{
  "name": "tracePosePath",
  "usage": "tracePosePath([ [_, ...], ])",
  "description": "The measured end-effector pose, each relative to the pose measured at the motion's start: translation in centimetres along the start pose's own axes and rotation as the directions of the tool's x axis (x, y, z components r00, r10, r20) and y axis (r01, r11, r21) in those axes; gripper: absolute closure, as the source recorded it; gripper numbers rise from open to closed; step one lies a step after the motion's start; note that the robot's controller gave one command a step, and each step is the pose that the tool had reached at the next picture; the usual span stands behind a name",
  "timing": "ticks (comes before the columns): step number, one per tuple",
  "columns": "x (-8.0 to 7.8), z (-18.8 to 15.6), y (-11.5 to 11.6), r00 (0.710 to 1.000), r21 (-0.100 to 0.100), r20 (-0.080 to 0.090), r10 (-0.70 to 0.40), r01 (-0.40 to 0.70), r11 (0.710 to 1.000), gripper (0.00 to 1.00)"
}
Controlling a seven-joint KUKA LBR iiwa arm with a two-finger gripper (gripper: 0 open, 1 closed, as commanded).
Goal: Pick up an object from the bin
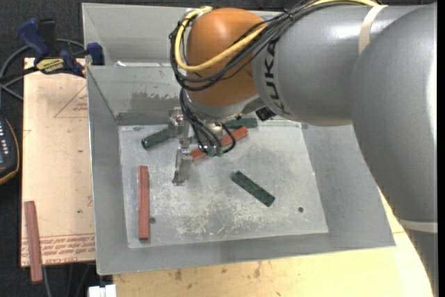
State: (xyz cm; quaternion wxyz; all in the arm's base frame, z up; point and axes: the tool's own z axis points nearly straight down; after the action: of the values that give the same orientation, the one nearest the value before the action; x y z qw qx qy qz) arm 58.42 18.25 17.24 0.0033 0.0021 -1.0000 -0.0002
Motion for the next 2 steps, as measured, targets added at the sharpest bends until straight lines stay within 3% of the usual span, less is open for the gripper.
tracePosePath([
  [1, -5.11, 10.54, -0.19, 0.995, -0.002, 0.009, 0.103, -0.103, 0.995, 0.00],
  [2, -5.28, 9.92, -0.16, 0.994, -0.005, 0.013, 0.105, -0.105, 0.994, 1.00],
])
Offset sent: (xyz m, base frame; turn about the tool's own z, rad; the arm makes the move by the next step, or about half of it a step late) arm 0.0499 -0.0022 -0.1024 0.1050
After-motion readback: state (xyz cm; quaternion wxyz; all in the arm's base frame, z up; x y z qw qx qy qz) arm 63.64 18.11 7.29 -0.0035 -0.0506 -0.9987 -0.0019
